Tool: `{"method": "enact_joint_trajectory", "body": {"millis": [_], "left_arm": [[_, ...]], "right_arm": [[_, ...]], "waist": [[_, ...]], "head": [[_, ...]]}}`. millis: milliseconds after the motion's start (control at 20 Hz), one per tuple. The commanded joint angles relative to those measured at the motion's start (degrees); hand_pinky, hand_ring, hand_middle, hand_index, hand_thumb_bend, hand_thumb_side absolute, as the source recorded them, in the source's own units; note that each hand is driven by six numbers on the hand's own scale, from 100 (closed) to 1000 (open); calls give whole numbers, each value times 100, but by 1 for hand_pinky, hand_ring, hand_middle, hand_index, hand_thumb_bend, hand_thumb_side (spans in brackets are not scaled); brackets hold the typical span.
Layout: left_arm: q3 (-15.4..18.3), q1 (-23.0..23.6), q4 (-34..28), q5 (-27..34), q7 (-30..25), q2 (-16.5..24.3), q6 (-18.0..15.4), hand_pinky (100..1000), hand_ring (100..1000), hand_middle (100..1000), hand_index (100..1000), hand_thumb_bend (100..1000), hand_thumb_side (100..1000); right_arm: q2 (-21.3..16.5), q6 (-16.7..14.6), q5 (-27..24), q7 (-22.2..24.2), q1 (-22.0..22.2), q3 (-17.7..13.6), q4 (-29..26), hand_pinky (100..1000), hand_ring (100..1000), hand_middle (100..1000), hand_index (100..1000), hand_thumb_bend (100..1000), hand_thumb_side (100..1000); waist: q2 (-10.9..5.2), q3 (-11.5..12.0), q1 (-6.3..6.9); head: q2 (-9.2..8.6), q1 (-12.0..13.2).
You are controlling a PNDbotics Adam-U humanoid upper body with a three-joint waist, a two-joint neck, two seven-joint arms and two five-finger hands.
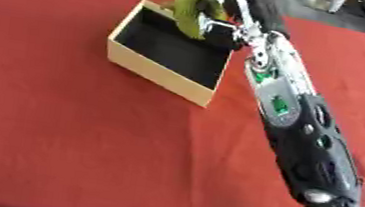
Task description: Pick up objects on the table and place them in the box.
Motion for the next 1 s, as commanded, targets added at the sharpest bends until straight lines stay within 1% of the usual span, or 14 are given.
{"method": "enact_joint_trajectory", "body": {"millis": [50,200,350,400,450,500,600,650,700,750,800,850,950,1000], "left_arm": [[36,-41,-104,-13,-39,37,12,635,1000,1000,749,125,708],[42,-46,-104,-15,-53,-2,28,634,1000,1000,748,127,710],[48,-49,-104,-17,-60,-27,45,633,1000,1000,748,127,711],[50,-50,-104,-17,-61,-32,50,633,1000,1000,748,127,711],[53,-51,-104,-19,-61,-35,53,632,1000,1000,748,127,711],[54,-50,-104,-21,-61,-38,56,632,1000,1000,748,127,711],[55,-46,-104,-25,-63,-45,62,631,1000,1000,748,128,712],[54,-46,-104,-27,-65,-49,64,631,1000,1000,748,128,712],[53,-47,-104,-29,-68,-54,66,631,1000,1000,748,128,713],[53,-47,-104,-32,-70,-60,68,631,1000,1000,748,128,714],[54,-45,-104,-36,-72,-66,70,631,1000,1000,748,128,714],[54,-43,-104,-42,-75,-71,72,631,1000,1000,748,128,715],[53,-40,-104,-52,-78,-79,73,630,1000,1000,748,128,715],[53,-41,-104,-55,-79,-82,75,630,1000,1000,748,128,715]], "right_arm": [[25,-75,77,17,-74,24,-71,318,501,189,235,100,100],[49,-162,97,108,-63,68,-5,344,507,198,245,100,100],[42,-238,166,267,-54,90,79,432,559,252,291,100,100],[37,-250,195,316,-53,90,106,486,603,309,340,100,100],[27,-251,236,363,-53,87,133,541,665,384,389,100,100],[20,-237,287,398,-55,80,153,595,731,465,459,100,100],[14,-139,460,509,-54,58,207,659,805,597,597,100,100],[13,-67,546,564,-54,45,230,675,826,630,628,100,100],[12,10,619,617,-54,36,247,711,874,707,712,100,100],[12,86,681,682,-51,31,262,732,901,747,753,100,100],[11,142,725,737,-50,27,263,747,920,772,784,100,177],[7,187,762,775,-50,21,254,768,949,804,813,100,291],[2,254,814,811,-48,5,216,779,965,821,824,100,409],[1,276,827,813,-46,-1,193,779,965,821,824,100,409]], "waist": [[-58,17,68],[-35,38,67],[-20,53,59],[-17,57,57],[-15,61,54],[-13,64,52],[-13,68,48],[-11,70,45],[-8,71,44],[-3,72,43],[2,72,42],[8,72,42],[17,70,43],[19,69,44]], "head": [[-125,23],[-161,69],[-182,104],[-187,115],[-191,127],[-192,135],[-192,144],[-196,142],[-203,139],[-209,135],[-213,133],[-217,132],[-220,134],[-221,137]]}}
